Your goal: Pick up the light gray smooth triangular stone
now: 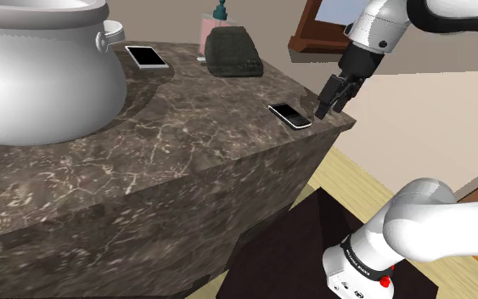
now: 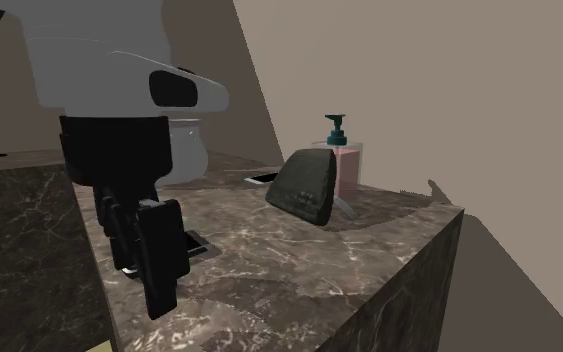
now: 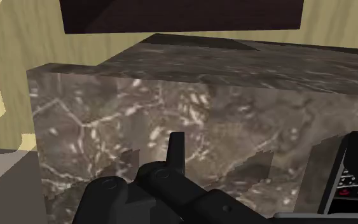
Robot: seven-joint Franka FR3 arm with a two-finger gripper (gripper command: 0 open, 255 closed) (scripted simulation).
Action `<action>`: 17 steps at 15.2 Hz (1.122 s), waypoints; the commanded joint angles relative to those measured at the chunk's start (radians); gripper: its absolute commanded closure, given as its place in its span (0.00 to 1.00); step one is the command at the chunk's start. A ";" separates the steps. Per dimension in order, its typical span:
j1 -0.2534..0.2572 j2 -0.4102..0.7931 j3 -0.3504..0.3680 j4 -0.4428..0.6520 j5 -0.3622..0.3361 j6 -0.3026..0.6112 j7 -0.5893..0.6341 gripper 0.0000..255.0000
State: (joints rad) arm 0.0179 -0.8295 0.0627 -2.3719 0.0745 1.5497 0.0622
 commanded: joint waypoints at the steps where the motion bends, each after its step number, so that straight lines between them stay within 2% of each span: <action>1: 0.000 0.000 0.000 0.000 0.000 0.000 0.000 0.00; 5: 0.031 0.117 -0.097 0.068 0.019 0.095 -0.162 0.00; 9: 0.075 0.248 -0.191 0.165 0.068 0.162 -0.330 0.00; 13: 0.126 0.390 -0.279 0.292 0.149 0.190 -0.503 0.00; 17: 0.172 0.545 -0.362 0.453 0.262 0.173 -0.680 0.00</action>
State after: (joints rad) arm 0.1761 -0.3247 -0.2825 -1.9587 0.3033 1.7243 -0.5724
